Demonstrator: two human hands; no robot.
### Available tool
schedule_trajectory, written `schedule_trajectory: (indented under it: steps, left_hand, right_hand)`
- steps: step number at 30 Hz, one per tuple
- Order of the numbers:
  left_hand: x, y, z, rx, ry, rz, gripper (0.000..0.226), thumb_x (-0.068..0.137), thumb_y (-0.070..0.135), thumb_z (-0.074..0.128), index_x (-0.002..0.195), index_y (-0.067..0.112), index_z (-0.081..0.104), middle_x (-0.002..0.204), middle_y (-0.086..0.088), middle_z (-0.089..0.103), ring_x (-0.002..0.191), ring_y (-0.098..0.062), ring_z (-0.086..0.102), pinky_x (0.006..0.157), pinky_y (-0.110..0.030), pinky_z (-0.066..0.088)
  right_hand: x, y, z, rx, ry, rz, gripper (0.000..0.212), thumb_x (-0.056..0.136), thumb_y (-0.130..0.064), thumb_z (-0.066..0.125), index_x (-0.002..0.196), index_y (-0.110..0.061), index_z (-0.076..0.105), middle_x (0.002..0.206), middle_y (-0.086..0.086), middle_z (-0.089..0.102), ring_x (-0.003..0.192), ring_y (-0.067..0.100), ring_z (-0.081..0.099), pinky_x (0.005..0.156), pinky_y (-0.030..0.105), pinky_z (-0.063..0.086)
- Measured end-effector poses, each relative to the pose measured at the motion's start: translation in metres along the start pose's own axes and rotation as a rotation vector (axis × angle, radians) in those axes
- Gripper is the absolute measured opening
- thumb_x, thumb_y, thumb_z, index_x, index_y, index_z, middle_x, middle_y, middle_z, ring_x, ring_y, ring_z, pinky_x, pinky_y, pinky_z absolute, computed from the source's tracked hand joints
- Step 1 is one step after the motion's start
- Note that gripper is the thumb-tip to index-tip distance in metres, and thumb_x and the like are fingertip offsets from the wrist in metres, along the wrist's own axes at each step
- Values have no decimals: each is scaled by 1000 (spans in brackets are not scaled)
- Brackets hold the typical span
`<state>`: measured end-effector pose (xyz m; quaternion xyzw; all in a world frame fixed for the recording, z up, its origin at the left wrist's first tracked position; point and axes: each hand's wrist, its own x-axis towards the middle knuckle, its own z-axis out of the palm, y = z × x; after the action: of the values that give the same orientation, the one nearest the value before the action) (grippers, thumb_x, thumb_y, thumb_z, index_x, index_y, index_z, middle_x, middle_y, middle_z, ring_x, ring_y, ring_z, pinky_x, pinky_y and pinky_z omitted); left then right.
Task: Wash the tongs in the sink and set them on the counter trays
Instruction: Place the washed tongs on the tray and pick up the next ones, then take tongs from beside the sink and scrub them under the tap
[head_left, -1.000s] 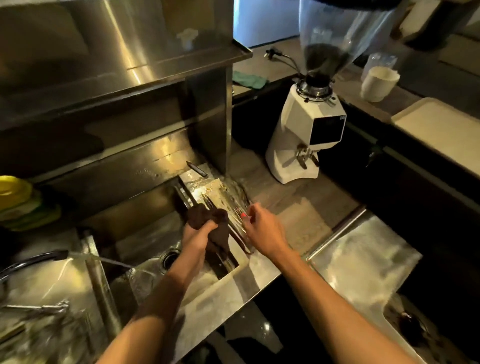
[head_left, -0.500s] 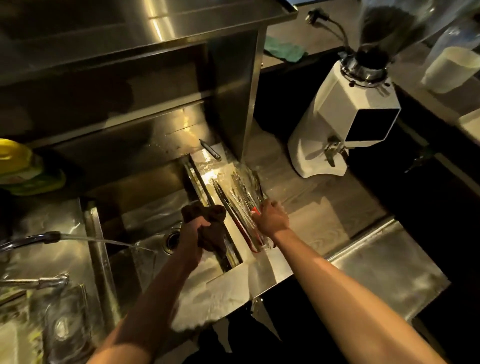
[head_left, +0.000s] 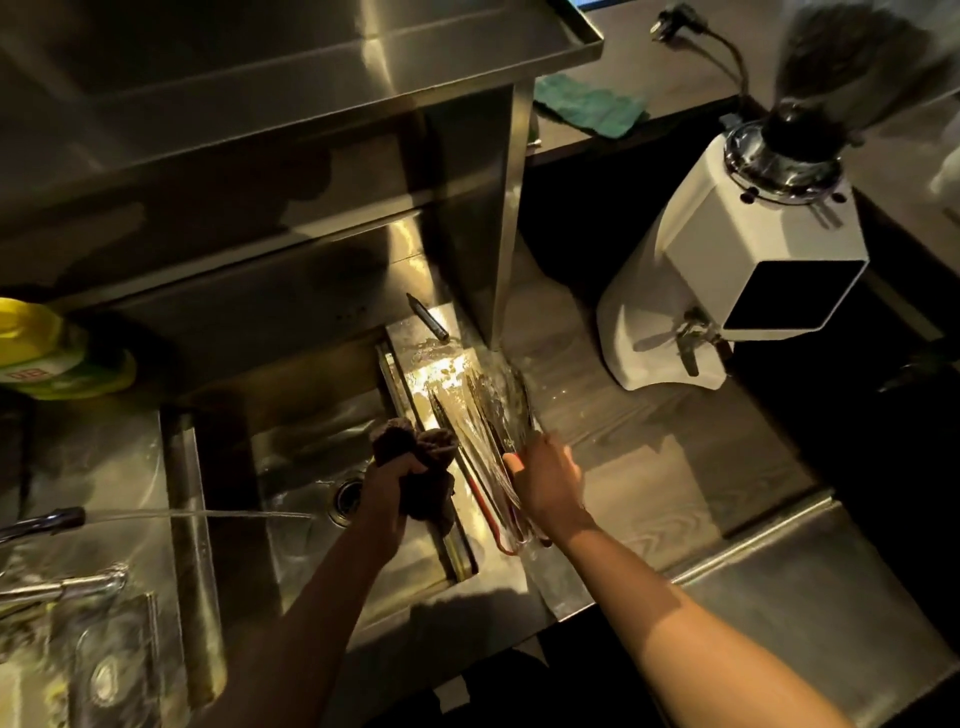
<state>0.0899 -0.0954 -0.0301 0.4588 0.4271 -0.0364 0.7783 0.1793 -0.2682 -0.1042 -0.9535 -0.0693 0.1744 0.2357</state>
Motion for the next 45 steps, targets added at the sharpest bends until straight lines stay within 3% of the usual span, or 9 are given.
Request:
schedule_trajectory:
  steps: [7, 14, 24, 29, 32, 37, 39, 42, 45]
  left_hand:
    - [3, -1, -5, 27, 32, -5, 21, 88, -3, 47, 105, -2, 59, 75, -10, 69, 60, -19, 69, 54, -26, 50]
    - [1, -7, -15, 7, 3, -2, 19, 86, -3, 44, 98, -3, 59, 66, -8, 68, 55, -19, 66, 47, -25, 50]
    - [-11, -10, -23, -15, 41, -3, 20, 85, -7, 50, 94, 8, 61, 80, -11, 65, 74, -24, 61, 67, -31, 45]
    - [-13, -4, -33, -100, 7, 28, 25, 87, -6, 47, 103, 9, 59, 90, -14, 65, 83, -27, 61, 72, -36, 47]
    - [-14, 4, -43, -250, -8, 27, 24, 90, -5, 44, 104, 8, 58, 86, -11, 72, 85, -28, 62, 75, -39, 49]
    - [-16, 18, -81, -458, 41, 7, 19, 82, 1, 47, 98, 3, 58, 89, -13, 62, 82, -27, 59, 78, -41, 45]
    - [-18, 21, -105, -504, 40, 27, 26, 73, 9, 52, 97, 2, 59, 94, -17, 61, 86, -31, 58, 83, -46, 43]
    - [-25, 23, -140, -521, 47, 57, 42, 76, 17, 53, 113, -1, 62, 108, -23, 67, 99, -38, 63, 98, -57, 40]
    - [-26, 19, -185, -471, 83, 99, 31, 89, 12, 41, 97, -1, 69, 93, -21, 72, 83, -34, 69, 86, -53, 48]
  right_hand:
    - [-4, -7, -2, -14, 84, -144, 34, 91, -18, 65, 122, -26, 52, 116, 5, 56, 98, 23, 56, 75, 34, 48]
    - [-16, 0, -3, -211, -49, -200, 37, 92, -54, 60, 109, -22, 60, 125, 6, 49, 113, 23, 50, 96, 42, 47]
    - [-39, -6, -1, -99, 104, -184, 43, 99, -30, 55, 141, -24, 51, 141, 5, 47, 122, 22, 52, 94, 26, 40]
    - [-46, -17, -11, 85, 182, -224, 25, 101, -35, 53, 117, -16, 54, 139, 3, 48, 102, 21, 62, 81, 31, 46]
    - [-48, -33, -19, 355, 59, -227, 20, 99, -35, 55, 114, -25, 45, 110, -8, 54, 97, 15, 58, 83, 35, 48]
    - [-59, -71, -10, 630, -229, -364, 19, 98, -21, 61, 112, -31, 54, 116, -11, 57, 108, -2, 55, 92, 19, 44]
    - [-61, -86, 2, 643, -367, -413, 14, 98, -19, 61, 106, -30, 59, 116, -5, 57, 110, 3, 57, 92, 17, 45]
    - [-62, -100, 23, 541, -467, -418, 7, 98, -22, 59, 96, -30, 60, 106, -6, 62, 100, 7, 61, 89, 33, 52]
    - [-69, -124, 50, 431, -483, -476, 28, 100, -36, 55, 77, -21, 61, 87, 1, 60, 83, 8, 58, 83, 42, 49]
